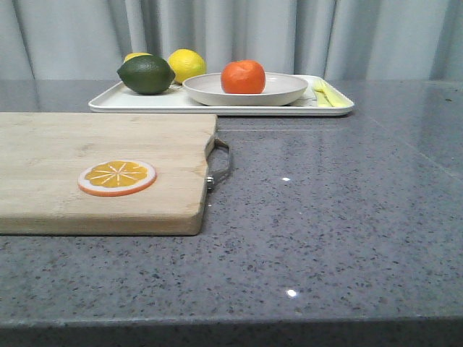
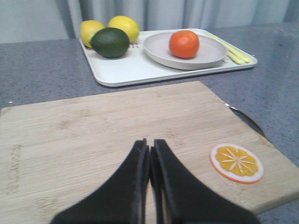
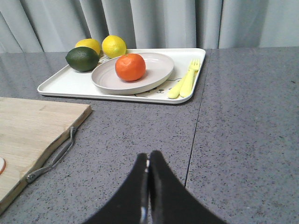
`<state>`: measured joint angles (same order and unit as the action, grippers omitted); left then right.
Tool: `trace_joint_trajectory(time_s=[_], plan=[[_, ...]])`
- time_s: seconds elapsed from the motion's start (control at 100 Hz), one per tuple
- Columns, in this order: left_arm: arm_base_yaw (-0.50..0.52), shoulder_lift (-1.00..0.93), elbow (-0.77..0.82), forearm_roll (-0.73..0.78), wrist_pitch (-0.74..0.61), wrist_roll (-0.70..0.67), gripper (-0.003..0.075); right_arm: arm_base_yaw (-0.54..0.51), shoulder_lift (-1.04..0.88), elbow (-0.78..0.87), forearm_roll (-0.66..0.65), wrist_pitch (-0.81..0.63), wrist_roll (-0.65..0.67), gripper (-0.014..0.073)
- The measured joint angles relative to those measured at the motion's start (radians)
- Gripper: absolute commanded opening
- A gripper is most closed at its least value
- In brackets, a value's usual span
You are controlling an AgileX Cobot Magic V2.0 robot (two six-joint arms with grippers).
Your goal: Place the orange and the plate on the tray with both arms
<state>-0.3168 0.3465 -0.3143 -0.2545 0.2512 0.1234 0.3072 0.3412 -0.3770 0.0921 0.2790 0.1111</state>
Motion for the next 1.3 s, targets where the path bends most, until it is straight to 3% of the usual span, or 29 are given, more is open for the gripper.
trace_joint_trajectory(time_s=[0.18, 0.38, 0.57, 1.3], plan=[[0.112, -0.124, 0.138, 0.013, -0.122, 0.0, -0.0019, 0.0, 0.0, 0.0, 0.0, 0.0, 0.0, -0.0067], [0.227, -0.27, 0.26, 0.057, -0.164, -0.002, -0.0019, 0.0, 0.0, 0.0, 0.0, 0.0, 0.0, -0.0067], [0.291, -0.35, 0.316, 0.144, -0.173, -0.123, -0.0019, 0.0, 0.0, 0.0, 0.0, -0.001, 0.0, -0.0067], [0.303, -0.35, 0.316, 0.166, -0.148, -0.156, -0.0019, 0.0, 0.0, 0.0, 0.0, -0.001, 0.0, -0.0067]])
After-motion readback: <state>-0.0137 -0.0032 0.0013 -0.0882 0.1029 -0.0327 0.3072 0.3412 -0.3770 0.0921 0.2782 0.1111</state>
